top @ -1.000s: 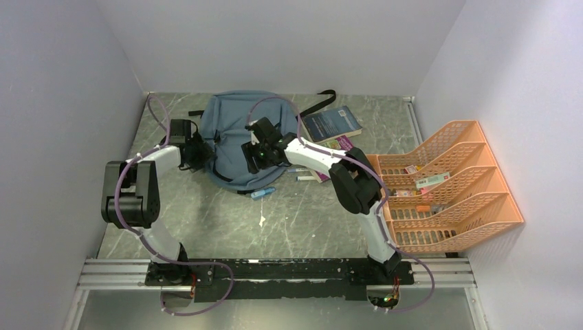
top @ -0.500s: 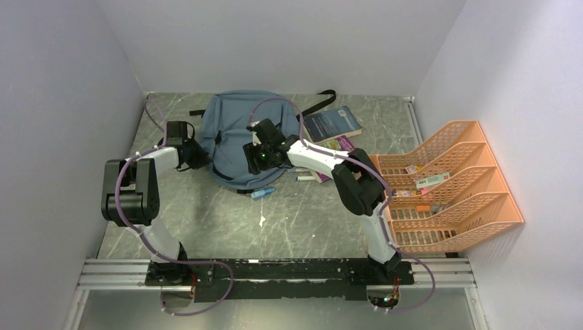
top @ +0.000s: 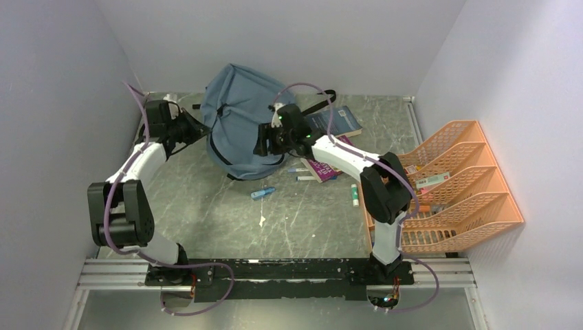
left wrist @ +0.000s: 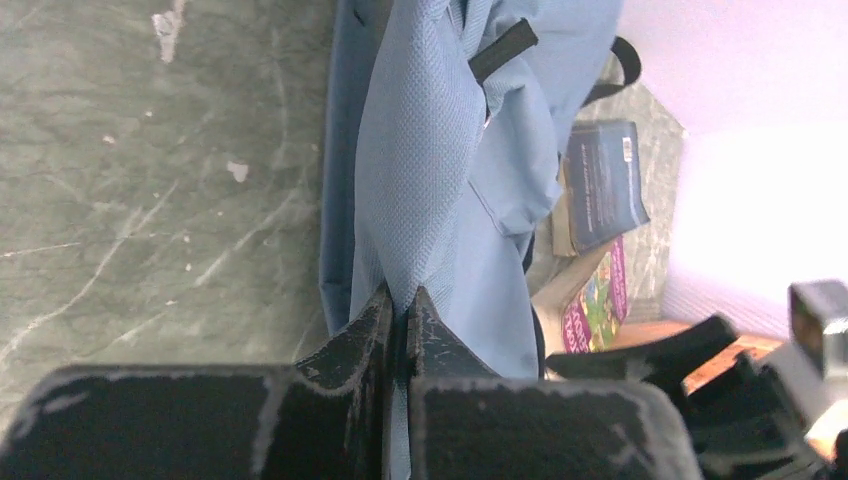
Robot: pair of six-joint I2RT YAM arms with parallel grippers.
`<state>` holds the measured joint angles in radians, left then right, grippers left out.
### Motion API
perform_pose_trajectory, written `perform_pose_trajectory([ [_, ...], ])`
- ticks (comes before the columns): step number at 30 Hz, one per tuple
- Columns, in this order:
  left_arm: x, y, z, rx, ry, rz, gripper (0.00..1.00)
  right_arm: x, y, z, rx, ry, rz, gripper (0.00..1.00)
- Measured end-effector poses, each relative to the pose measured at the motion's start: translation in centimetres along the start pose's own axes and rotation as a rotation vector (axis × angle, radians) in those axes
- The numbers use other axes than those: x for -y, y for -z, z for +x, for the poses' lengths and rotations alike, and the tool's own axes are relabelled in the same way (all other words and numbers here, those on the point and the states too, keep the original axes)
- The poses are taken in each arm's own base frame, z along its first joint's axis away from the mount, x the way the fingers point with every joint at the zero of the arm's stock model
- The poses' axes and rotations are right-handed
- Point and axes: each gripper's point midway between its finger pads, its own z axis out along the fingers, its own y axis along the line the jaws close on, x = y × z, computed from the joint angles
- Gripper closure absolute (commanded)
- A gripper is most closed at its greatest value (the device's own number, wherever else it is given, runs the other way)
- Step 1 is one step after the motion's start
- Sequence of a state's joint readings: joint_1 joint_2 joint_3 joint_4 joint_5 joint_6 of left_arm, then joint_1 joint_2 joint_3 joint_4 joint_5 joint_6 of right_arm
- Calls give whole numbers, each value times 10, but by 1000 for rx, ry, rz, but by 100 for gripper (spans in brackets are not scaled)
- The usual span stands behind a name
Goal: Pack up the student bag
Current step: Unzip the student bag at the center of the board.
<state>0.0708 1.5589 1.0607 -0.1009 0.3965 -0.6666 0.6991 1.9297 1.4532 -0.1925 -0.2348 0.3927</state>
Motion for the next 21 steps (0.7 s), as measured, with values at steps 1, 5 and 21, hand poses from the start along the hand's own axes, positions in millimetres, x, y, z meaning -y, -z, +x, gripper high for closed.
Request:
perform_pose_trajectory([
  [1, 3, 2, 1, 1, -7, 18, 95, 1, 4, -9, 27, -26, -10, 34],
  [5, 0, 10, 21, -21, -22, 59, 95, -1, 16, -46, 135, -101, -54, 34],
  [21, -12, 14, 63, -77, -24, 116, 95, -30, -26, -99, 225, -278, -183, 39],
])
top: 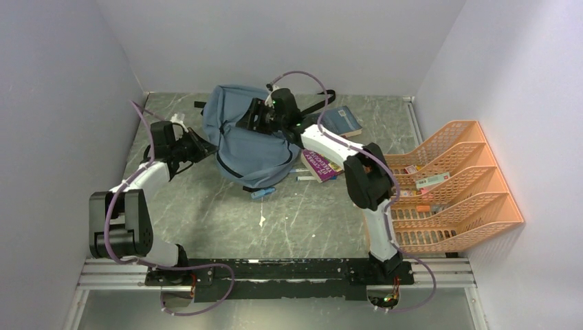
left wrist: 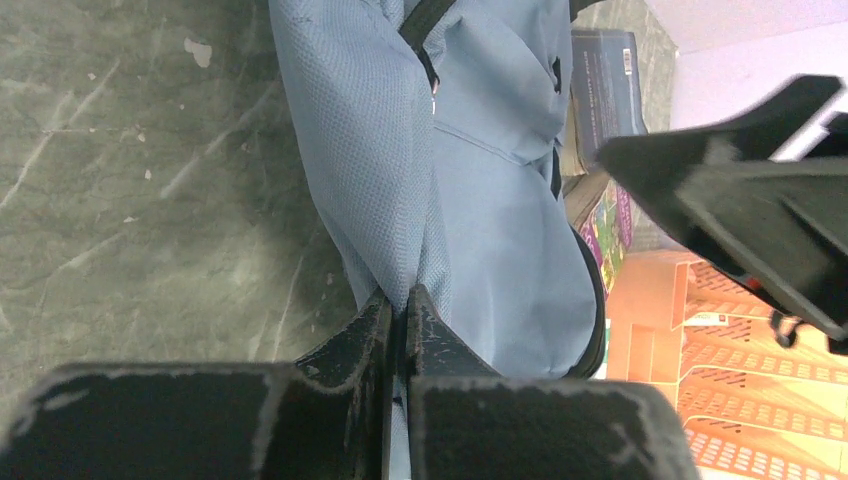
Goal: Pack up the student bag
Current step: Unzip the student bag at the center of the board.
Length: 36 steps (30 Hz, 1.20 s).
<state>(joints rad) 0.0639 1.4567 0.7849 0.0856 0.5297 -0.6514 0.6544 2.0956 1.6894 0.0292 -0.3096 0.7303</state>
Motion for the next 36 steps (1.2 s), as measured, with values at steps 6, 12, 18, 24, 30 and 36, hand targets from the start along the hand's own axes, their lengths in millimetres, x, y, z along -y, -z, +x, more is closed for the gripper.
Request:
perform_pose_trajectory([
  [6, 4, -3, 9, -17, -12, 12, 95, 10, -41, 31, -69, -77, -5, 42],
  [12, 10, -5, 14, -26, -28, 32, 95, 6, -61, 42, -83, -116, -19, 45],
  [18, 8, -6, 19, -32, -27, 36, 95, 6, -64, 32, -39, -144, -8, 46],
  [24, 10, -6, 19, -31, -32, 48, 95, 11, -67, 24, 6, -175, 24, 46],
  [30, 12, -6, 19, -33, -35, 59, 95, 16, -73, 17, 41, -199, 25, 49],
  [36, 13, -5, 20, -38, -36, 66, 95, 14, -74, 5, 91, -202, 8, 49],
])
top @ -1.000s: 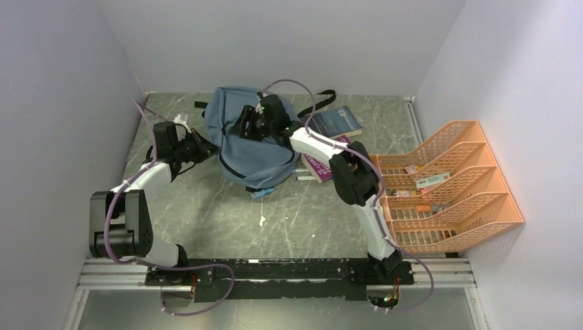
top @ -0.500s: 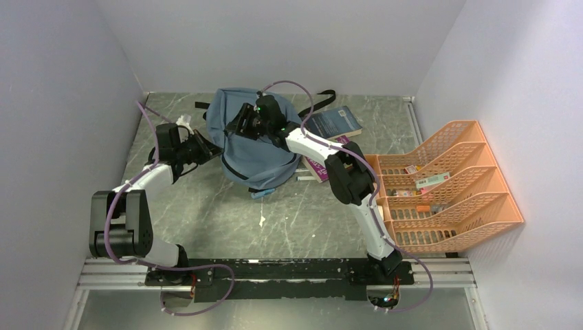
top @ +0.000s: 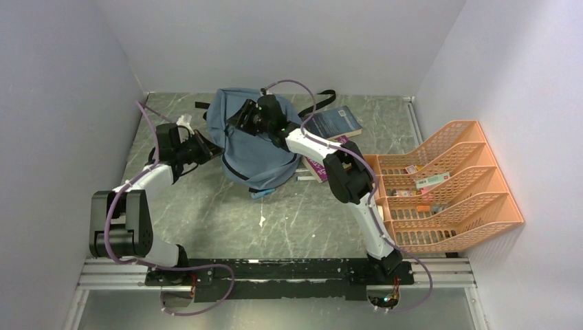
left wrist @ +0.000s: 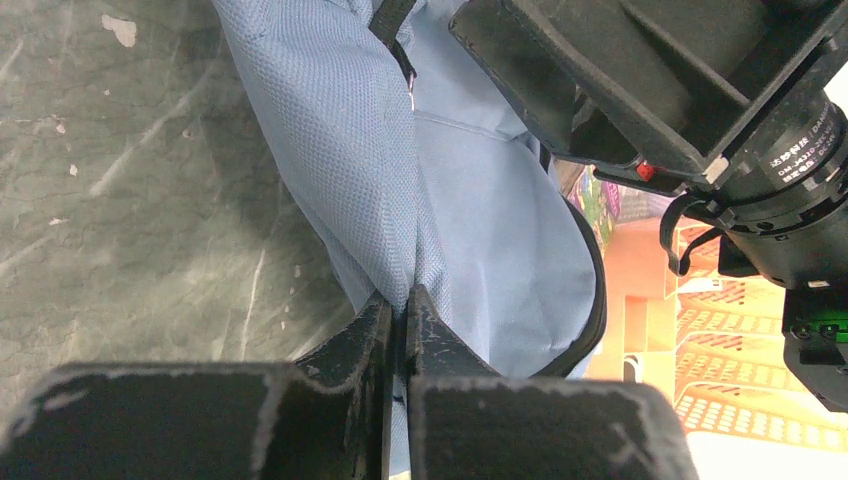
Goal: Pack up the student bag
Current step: Unzip the student bag at the center of the board.
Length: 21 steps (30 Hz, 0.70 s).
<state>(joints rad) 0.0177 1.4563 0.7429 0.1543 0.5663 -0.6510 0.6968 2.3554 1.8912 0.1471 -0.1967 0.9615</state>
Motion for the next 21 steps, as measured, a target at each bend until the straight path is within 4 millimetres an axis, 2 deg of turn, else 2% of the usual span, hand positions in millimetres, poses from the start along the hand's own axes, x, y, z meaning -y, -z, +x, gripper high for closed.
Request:
perform_pose_trajectory([
  [6, 1, 0, 0, -2, 0, 3, 95, 6, 0, -6, 36, -3, 18, 47],
  [14, 3, 0, 0, -1, -4, 16, 95, -13, -14, -30, 79, 3, -37, 47],
  [17, 4, 0, -1, -1, -4, 20, 95, -7, -24, -28, 74, -6, -39, 48],
  [21, 4, 0, -1, -1, -4, 22, 95, 10, -32, -15, 40, -28, -18, 50],
])
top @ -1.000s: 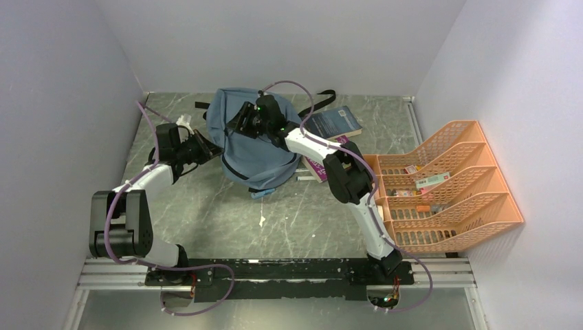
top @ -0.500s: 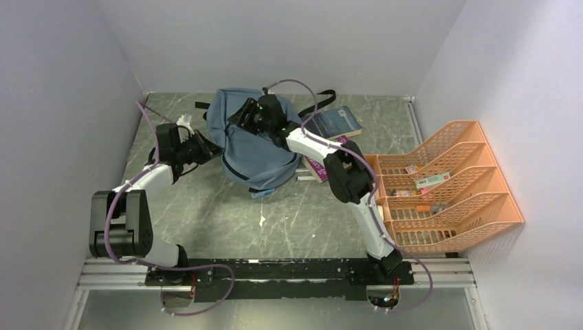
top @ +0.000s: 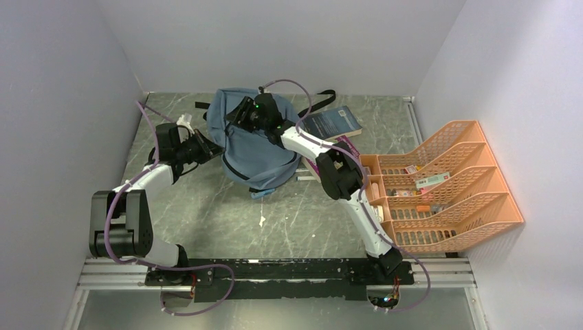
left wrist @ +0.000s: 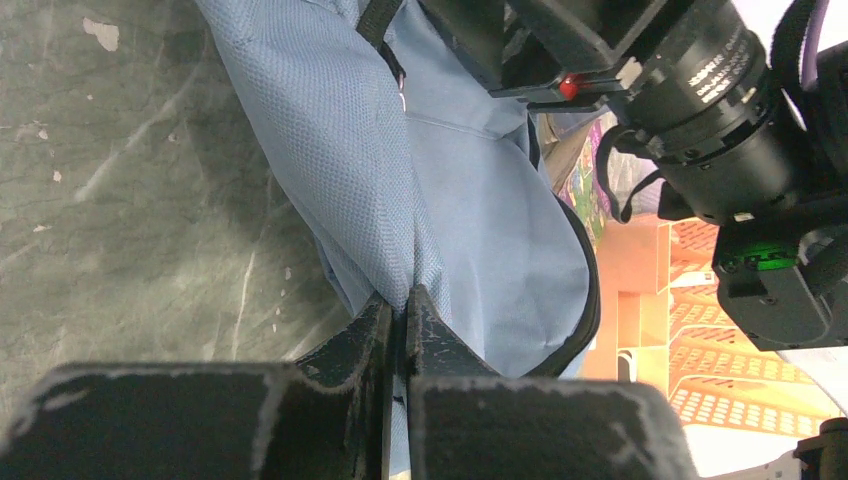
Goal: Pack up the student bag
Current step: Unzip the student bag at the center of the board.
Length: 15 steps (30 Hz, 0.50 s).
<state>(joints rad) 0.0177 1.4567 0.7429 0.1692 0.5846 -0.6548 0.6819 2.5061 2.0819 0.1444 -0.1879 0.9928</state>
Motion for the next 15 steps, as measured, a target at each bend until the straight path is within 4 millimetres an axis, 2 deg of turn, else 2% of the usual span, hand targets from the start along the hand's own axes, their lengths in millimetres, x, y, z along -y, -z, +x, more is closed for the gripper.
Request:
perform_pose_trajectory([
  [4, -1, 0, 1, -2, 2, -1, 95, 4, -2, 8, -28, -16, -4, 53],
  [15, 0, 0, 1, -2, 7, 4, 95, -16, 0, 19, -89, -3, -115, 61],
])
